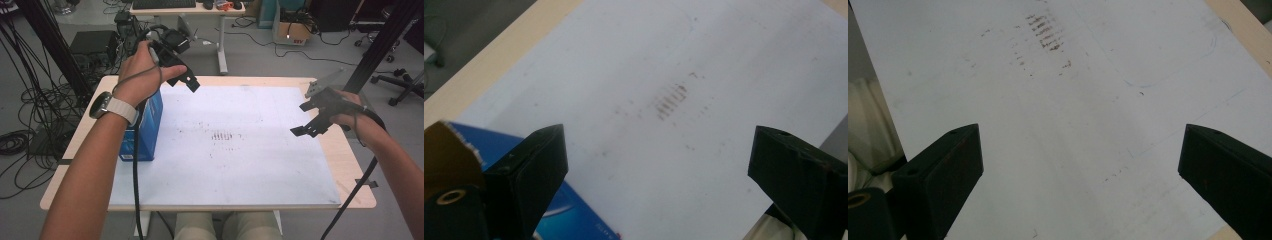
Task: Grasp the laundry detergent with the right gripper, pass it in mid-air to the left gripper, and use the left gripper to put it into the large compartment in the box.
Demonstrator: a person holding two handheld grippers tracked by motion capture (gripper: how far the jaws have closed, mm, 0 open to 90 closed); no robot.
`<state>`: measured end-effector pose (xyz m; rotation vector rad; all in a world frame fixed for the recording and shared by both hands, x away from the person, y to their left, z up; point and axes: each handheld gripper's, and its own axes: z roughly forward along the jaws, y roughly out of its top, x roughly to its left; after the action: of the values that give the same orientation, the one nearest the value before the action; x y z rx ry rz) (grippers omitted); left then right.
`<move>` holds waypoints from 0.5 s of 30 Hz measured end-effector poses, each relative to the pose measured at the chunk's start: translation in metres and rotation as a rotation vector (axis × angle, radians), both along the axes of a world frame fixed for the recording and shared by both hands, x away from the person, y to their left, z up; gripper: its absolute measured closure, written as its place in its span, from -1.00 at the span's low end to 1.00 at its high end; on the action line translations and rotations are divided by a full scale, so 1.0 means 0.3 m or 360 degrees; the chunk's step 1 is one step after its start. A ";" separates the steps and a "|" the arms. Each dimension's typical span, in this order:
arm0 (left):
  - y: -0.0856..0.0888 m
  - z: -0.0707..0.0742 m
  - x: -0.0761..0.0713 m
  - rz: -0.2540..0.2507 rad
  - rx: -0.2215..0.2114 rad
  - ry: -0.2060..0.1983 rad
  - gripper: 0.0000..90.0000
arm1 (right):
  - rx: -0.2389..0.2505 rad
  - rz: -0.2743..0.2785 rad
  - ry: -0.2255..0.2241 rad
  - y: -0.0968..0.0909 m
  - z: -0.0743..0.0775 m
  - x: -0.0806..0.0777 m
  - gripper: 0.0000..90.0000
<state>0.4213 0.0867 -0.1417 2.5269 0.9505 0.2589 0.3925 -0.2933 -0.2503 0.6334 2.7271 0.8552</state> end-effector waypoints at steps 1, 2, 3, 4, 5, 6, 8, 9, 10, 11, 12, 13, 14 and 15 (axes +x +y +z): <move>-0.018 -0.008 -0.002 -0.0027 -0.0012 0.0001 -0.80 | -0.0001 0.0003 0.0000 0.001 0.001 0.001 -0.91; -0.032 -0.014 -0.004 -0.0048 -0.0011 0.0003 -0.79 | -0.0001 0.0002 -0.0001 0.003 0.002 0.002 -0.91; -0.043 -0.019 -0.004 -0.0065 -0.0005 0.0012 -0.79 | -0.0001 0.0007 -0.0004 0.003 0.004 0.004 -0.91; -0.056 -0.026 -0.005 -0.0088 0.0006 0.0007 -0.79 | 0.0000 0.0001 0.0003 0.005 0.006 0.003 -0.91; -0.068 -0.032 -0.006 -0.0103 0.0008 0.0010 -0.79 | 0.0000 0.0003 0.0000 0.006 0.007 0.004 -0.91; -0.079 -0.039 -0.006 -0.0121 0.0008 0.0019 -0.79 | 0.0000 -0.0002 0.0005 0.007 0.009 0.004 -0.91; -0.099 -0.052 -0.006 -0.0160 0.0014 0.0028 -0.79 | 0.0000 0.0012 -0.0002 0.011 0.012 0.007 -0.91; -0.108 -0.058 -0.007 -0.0177 0.0018 0.0032 -0.79 | -0.0002 0.0004 0.0005 0.012 0.013 0.006 -0.91; -0.115 -0.063 -0.006 -0.0202 0.0030 0.0036 -0.79 | -0.0002 0.0011 -0.0001 0.013 0.013 0.007 -0.91; -0.124 -0.070 -0.008 -0.0207 0.0016 0.0040 -0.79 | 0.0001 0.0021 -0.0005 0.014 0.013 0.010 -0.91; -0.132 -0.075 -0.009 -0.0228 0.0019 0.0041 -0.79 | 0.0004 0.0002 0.0007 0.017 0.013 0.007 -0.91; -0.139 -0.081 -0.009 -0.0256 0.0030 0.0044 -0.79 | -0.0003 0.0016 0.0003 0.016 0.014 0.010 -0.91; -0.144 -0.085 -0.010 -0.0266 0.0029 0.0043 -0.79 | -0.0003 0.0016 0.0002 0.017 0.015 0.010 -0.91; -0.151 -0.091 -0.010 -0.0272 0.0027 0.0047 -0.79 | -0.0003 0.0017 0.0002 0.018 0.015 0.011 -0.91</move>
<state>0.4181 0.0415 -0.1691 2.6150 0.7401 0.1783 0.3959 -0.2880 -0.2458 0.6196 2.7348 0.8547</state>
